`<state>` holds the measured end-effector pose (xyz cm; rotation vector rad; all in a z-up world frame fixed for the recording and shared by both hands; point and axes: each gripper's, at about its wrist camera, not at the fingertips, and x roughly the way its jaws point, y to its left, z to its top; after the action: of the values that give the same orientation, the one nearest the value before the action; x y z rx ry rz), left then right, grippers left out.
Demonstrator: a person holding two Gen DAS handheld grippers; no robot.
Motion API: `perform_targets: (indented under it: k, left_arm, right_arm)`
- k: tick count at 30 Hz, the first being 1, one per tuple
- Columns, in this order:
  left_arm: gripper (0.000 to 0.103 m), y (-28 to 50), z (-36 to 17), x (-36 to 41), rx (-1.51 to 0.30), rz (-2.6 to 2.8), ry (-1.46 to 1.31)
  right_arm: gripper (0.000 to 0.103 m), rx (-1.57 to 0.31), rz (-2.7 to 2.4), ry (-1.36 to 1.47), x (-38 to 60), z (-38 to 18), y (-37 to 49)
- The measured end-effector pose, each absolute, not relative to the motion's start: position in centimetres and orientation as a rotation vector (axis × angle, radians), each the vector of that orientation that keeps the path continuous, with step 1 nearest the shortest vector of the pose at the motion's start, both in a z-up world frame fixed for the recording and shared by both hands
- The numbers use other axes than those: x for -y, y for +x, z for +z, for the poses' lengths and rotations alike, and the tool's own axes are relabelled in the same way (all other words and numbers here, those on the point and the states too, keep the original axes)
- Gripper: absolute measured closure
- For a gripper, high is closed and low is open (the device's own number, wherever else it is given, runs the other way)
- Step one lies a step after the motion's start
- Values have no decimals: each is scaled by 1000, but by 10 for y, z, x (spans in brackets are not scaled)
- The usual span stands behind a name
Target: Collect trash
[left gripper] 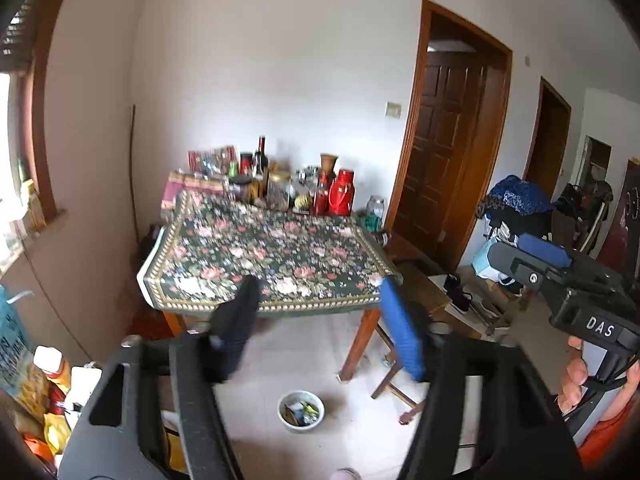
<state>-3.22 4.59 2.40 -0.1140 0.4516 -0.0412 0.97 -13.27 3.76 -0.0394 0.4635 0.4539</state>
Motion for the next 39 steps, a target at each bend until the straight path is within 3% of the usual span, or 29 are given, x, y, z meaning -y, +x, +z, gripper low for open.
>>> perform_targets:
  k: [5,39]
  left_arm:
    - [33,-50,25,-47,-440,-40,-100]
    - [33,-62,16,-47,-474,-40,-102]
  right_arm:
    - [9,-453,435,-55,131,36,-4]
    - [9,-494,424,-55,139,36,-29]
